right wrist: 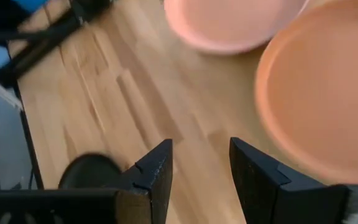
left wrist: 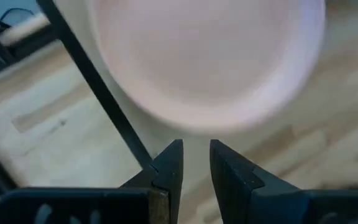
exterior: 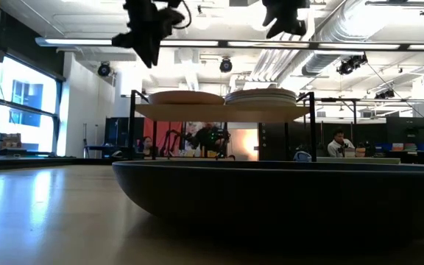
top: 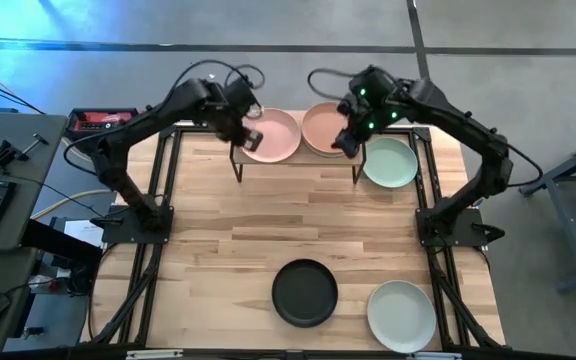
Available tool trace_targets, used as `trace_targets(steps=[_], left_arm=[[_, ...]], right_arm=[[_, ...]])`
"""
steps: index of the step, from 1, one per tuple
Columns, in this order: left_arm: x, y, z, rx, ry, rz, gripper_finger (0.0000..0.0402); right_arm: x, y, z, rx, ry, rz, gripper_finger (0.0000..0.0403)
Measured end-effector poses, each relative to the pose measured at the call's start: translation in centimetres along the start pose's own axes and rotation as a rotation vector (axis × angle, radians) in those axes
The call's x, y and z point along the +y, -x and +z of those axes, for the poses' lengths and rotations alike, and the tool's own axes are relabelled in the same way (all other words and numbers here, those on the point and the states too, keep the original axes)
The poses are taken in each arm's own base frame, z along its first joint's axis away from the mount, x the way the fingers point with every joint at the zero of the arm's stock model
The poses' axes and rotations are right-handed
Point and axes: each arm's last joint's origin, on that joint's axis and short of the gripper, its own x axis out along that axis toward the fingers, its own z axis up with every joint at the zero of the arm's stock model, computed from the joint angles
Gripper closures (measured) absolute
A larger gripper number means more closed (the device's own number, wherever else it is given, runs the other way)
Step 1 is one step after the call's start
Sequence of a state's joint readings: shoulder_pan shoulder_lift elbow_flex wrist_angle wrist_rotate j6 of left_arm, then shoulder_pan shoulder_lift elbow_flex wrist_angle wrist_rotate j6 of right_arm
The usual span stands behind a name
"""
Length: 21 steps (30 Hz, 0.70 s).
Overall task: Place and stack plates onto a shelf
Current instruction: Stack the gray plate on top of the other pink plate on the shelf
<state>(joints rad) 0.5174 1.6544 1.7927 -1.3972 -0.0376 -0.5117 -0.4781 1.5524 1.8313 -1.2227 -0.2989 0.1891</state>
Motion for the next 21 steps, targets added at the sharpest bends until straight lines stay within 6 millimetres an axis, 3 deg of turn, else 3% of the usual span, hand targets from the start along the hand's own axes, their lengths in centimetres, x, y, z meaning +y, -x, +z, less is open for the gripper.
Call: trace_targets(steps=[10, 21], left_arm=[[-5.7, 1.0, -5.3, 0.037, -0.206, 0.029, 0.0351], [-10.6, 2.2, -11.4, 0.038, -0.461, -0.014, 0.0353]], right_arm=[[6.4, -3.6, -4.3, 0.203, -0.103, -0.081, 0.0265], [12.3, -8.2, -12.3, 0.392, -0.338, -0.203, 0.0265]])
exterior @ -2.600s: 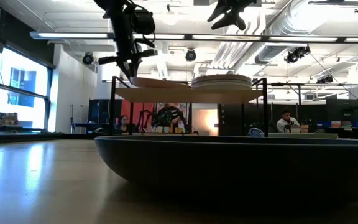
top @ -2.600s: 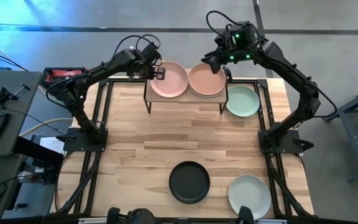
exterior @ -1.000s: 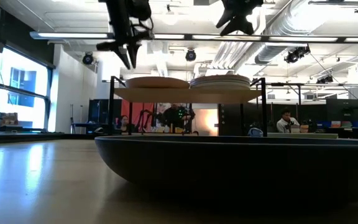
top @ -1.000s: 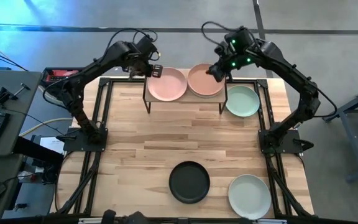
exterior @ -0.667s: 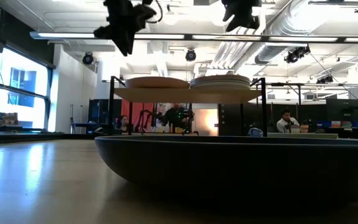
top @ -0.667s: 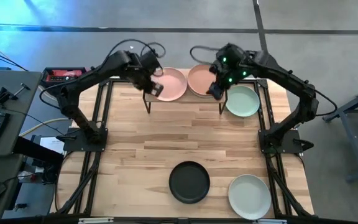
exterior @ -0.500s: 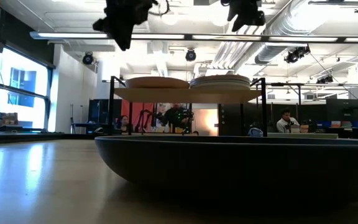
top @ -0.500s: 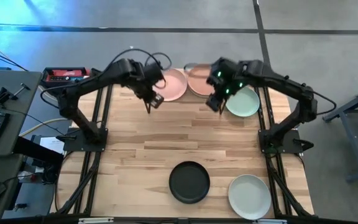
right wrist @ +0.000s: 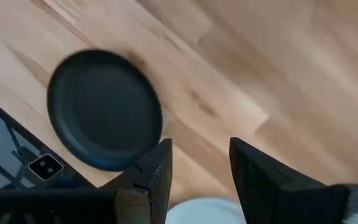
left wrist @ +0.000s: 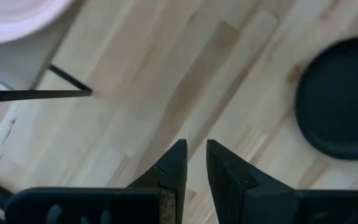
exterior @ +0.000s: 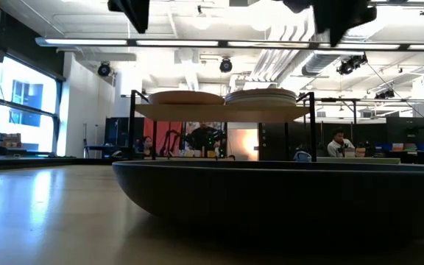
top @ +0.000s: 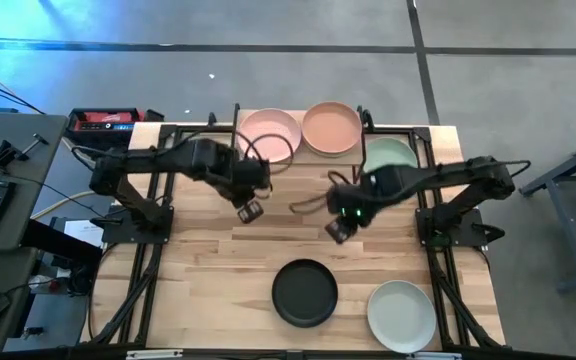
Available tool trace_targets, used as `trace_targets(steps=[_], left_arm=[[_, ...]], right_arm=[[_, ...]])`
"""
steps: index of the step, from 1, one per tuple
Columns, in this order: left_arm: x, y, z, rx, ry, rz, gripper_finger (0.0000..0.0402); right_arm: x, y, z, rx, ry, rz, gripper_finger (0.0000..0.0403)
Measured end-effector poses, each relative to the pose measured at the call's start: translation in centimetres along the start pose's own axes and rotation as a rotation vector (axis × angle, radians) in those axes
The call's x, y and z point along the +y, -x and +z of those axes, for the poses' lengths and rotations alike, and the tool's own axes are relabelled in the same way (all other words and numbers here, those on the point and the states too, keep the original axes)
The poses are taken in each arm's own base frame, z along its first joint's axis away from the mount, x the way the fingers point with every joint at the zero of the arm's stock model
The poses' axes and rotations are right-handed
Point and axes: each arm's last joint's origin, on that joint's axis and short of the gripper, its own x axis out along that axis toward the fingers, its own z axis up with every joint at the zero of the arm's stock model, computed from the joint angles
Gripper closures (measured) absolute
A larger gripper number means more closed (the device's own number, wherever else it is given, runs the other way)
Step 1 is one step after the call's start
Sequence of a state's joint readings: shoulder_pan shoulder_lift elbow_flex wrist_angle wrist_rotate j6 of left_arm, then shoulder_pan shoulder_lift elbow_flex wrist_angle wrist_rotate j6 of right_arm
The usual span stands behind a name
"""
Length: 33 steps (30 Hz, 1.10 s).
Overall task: Place and stack plates onto a shelf
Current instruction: Stack the gray plate on top of the other pink plate on the shelf
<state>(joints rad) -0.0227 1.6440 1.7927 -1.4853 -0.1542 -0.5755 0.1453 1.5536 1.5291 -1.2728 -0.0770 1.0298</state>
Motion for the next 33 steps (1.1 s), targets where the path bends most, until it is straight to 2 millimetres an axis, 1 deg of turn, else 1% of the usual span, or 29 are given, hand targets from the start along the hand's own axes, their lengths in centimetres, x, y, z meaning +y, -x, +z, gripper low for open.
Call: trace_targets(steps=[5, 11, 16, 20, 28, 33], left_arm=[[-1.9, 0.4, -1.3, -0.016, -0.056, 0.001, 0.0353], [-3.5, 0.7, -2.2, -0.043, -0.110, -0.024, 0.0353], [-4.2, 0.8, -2.5, -0.065, -0.125, -0.048, 0.0353], [-4.3, 0.9, -2.4, -0.076, -0.124, -0.057, 0.0353], [-4.3, 0.8, -2.2, -0.085, -0.085, -0.066, 0.0353], [-4.5, 0.9, -2.1, -0.099, -0.079, -0.078, 0.0353]], right_arm=[[1.1, -2.1, -3.4, 0.048, -0.129, -0.034, 0.0265], [2.3, -4.1, -7.3, 0.075, -0.253, -0.020, 0.0265], [2.6, -5.8, -10.3, 0.062, -0.327, -0.017, 0.0265], [2.4, -6.9, -12.6, 0.073, -0.370, -0.035, 0.0265], [2.1, -9.5, -15.8, 0.073, -0.439, -0.033, 0.0265], [2.8, -11.3, -17.1, 0.078, -0.436, -0.052, 0.0265]])
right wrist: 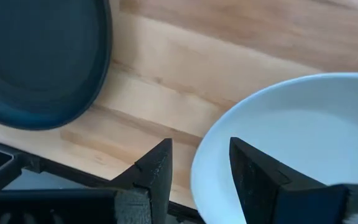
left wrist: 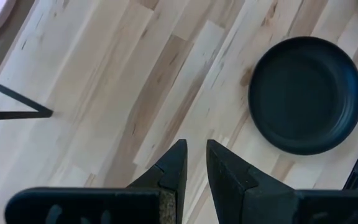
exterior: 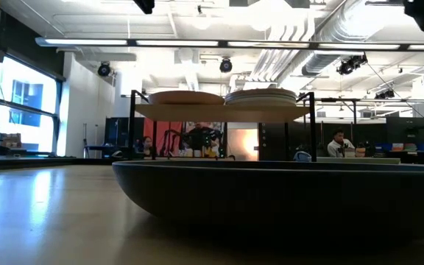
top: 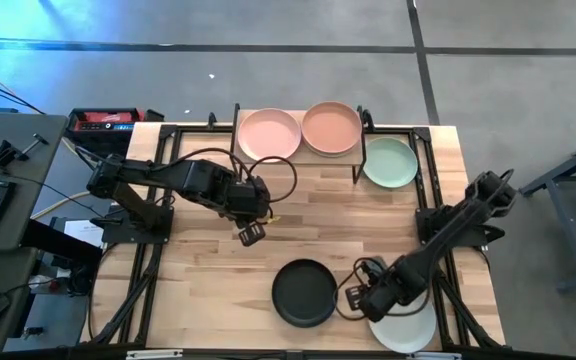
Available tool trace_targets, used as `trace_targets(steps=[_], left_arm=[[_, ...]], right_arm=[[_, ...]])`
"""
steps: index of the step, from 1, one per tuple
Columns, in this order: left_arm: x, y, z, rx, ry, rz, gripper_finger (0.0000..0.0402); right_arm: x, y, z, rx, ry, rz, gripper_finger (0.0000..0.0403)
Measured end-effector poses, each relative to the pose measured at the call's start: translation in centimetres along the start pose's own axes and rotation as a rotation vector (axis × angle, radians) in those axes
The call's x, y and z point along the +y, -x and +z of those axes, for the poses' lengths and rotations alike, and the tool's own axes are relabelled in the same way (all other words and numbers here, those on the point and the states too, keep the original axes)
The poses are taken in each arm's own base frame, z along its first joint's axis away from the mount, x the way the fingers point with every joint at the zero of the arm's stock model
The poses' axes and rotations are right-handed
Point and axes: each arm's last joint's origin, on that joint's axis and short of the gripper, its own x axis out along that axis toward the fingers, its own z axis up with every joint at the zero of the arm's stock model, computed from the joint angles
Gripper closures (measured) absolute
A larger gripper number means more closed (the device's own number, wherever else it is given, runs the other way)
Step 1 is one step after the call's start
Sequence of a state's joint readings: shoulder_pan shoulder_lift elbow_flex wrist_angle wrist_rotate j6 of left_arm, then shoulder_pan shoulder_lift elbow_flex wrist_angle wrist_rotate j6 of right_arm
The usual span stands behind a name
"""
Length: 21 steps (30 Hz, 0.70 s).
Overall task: Place and stack plates onto a shelf
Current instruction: Stack the gray plate on top of the other pink plate on the shelf
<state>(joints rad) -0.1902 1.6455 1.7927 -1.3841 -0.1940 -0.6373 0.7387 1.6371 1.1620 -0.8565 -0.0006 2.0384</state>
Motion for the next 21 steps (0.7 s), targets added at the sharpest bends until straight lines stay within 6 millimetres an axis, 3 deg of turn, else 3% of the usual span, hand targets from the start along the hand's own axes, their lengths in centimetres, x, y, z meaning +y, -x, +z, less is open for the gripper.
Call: trace_targets(steps=[13, 21], left_arm=[[0.0, 0.0, 0.0, 0.000, 0.019, 0.000, 0.0353], [0.0, 0.0, 0.0, 0.000, 0.025, 0.000, 0.0353]], right_arm=[[0.8, -4.7, -1.7, 0.024, -0.001, -0.040, 0.0265], [0.4, -5.1, -2.2, 0.021, -0.031, -0.067, 0.0265]])
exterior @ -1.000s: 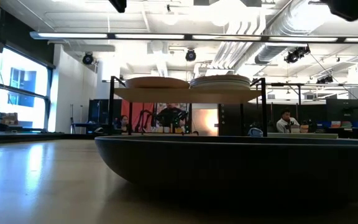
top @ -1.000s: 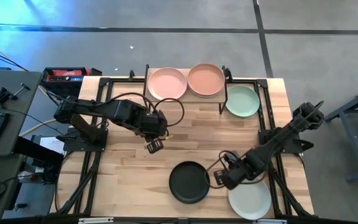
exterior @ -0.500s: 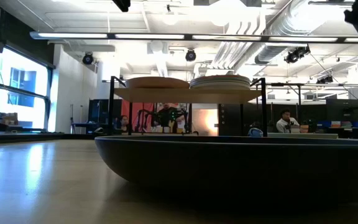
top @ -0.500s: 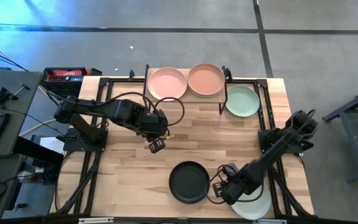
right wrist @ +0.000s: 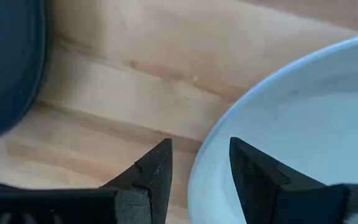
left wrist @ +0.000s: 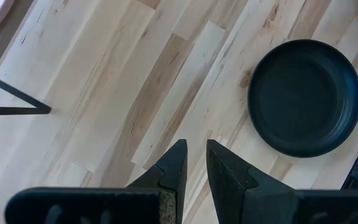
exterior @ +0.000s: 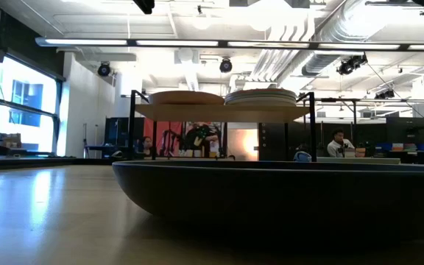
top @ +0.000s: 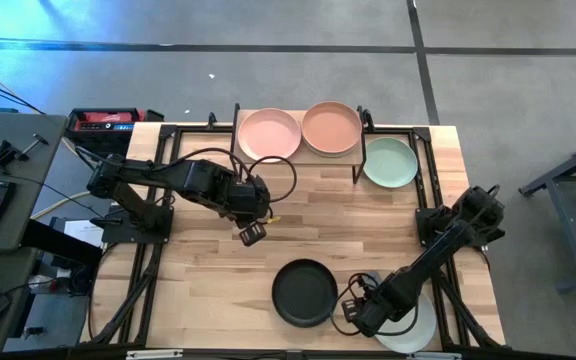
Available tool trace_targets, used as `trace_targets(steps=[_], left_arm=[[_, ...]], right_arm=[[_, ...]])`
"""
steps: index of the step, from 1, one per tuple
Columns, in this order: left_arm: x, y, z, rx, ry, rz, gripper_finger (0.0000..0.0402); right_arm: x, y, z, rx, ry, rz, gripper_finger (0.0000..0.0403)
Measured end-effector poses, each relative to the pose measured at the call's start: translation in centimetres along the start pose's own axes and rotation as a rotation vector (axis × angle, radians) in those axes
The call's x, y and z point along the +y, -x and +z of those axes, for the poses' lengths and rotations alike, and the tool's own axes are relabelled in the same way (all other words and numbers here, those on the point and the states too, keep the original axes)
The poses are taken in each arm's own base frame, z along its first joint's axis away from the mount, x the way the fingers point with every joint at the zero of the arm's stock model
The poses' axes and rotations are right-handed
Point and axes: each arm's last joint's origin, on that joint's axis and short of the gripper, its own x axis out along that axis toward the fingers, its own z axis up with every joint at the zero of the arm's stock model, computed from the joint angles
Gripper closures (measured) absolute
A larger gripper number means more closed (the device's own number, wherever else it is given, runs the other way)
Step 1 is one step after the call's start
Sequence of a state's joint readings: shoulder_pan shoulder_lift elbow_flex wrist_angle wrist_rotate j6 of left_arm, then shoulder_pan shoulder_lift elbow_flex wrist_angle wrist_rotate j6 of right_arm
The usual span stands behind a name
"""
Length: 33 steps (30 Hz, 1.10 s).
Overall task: Place and stack plates onto a shelf
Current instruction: Stack the gray plate on top of the other pink plate on the shelf
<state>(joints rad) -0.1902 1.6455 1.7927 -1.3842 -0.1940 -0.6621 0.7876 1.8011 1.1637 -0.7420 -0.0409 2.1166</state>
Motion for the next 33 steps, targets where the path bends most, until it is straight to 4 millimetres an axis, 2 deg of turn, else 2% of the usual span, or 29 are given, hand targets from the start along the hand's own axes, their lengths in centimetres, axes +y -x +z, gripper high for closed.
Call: trace_targets(steps=[16, 20, 26, 33], left_arm=[[0.0, 0.0, 0.0, -0.001, -0.001, -0.001, 0.0353], [0.0, 0.0, 0.0, -0.001, -0.004, -0.001, 0.0353], [0.0, 0.0, 0.0, -0.001, -0.017, -0.001, 0.0353], [0.0, 0.0, 0.0, -0.001, -0.027, -0.001, 0.0353]], right_arm=[[0.0, -2.6, -0.4, 0.005, -0.016, -0.065, 0.0268], [0.1, -2.6, -0.5, 0.010, -0.015, -0.065, 0.0299], [0.3, -2.1, -0.7, 0.017, 0.008, -0.061, 0.0386], [0.6, -1.1, -0.7, -0.049, 0.030, -0.105, 0.0399]])
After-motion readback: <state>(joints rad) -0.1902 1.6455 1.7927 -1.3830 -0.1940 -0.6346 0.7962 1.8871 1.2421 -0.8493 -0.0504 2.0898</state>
